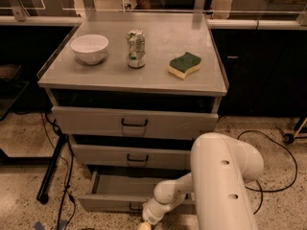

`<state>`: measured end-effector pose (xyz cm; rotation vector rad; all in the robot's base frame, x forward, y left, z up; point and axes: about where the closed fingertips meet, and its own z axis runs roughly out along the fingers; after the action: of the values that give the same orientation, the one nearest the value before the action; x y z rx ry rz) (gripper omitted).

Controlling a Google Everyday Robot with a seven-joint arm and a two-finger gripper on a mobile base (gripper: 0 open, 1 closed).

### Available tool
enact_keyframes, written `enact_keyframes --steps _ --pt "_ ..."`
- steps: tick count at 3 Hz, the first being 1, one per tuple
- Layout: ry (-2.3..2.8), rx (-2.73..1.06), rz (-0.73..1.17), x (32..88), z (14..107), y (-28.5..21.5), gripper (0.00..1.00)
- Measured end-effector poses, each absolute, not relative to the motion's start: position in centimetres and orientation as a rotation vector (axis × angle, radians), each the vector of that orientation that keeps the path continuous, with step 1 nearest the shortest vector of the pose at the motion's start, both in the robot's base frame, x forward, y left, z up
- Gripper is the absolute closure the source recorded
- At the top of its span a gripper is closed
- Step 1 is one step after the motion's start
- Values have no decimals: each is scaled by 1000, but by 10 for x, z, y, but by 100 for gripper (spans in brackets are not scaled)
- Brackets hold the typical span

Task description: Open bottom drawer

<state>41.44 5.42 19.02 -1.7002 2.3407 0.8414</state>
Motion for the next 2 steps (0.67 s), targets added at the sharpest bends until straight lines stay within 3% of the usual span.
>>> enact_keyframes --steps 2 --pt "2346 -1701 849 410 193 55 0"
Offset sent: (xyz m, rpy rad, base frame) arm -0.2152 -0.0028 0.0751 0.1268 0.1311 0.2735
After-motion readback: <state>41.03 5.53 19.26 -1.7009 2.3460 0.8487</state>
